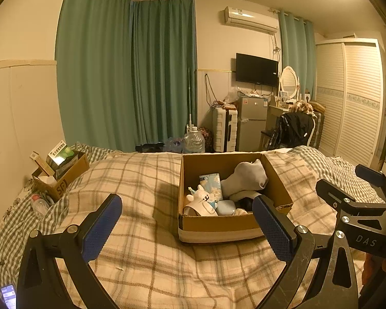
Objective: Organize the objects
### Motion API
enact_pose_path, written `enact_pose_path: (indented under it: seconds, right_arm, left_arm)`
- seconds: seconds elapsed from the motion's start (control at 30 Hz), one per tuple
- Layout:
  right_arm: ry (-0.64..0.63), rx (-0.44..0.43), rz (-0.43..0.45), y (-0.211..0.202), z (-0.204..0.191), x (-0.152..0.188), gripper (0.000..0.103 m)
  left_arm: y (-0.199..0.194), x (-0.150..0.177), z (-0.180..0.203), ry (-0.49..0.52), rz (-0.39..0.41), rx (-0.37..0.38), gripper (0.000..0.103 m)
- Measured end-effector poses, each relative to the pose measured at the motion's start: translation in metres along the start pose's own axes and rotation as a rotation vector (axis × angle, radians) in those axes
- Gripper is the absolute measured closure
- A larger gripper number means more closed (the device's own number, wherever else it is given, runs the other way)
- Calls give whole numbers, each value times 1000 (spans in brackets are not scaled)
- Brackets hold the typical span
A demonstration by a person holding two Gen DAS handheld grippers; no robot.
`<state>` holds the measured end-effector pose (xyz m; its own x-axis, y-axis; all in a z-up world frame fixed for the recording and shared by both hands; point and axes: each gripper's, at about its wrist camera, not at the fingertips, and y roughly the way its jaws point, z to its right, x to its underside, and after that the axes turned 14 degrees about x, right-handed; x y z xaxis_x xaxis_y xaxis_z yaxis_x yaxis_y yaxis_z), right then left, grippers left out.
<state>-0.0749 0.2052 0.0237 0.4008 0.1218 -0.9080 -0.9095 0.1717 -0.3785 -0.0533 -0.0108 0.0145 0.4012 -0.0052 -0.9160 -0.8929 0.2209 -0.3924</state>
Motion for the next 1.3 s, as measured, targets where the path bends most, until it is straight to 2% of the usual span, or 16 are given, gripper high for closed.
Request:
enact_pose_path:
  seconds: [1.3]
  right_arm:
    - [0, 2, -7, 3, -2, 4, 0]
  left_arm:
    - [1, -1, -1, 3, -4, -6, 0]
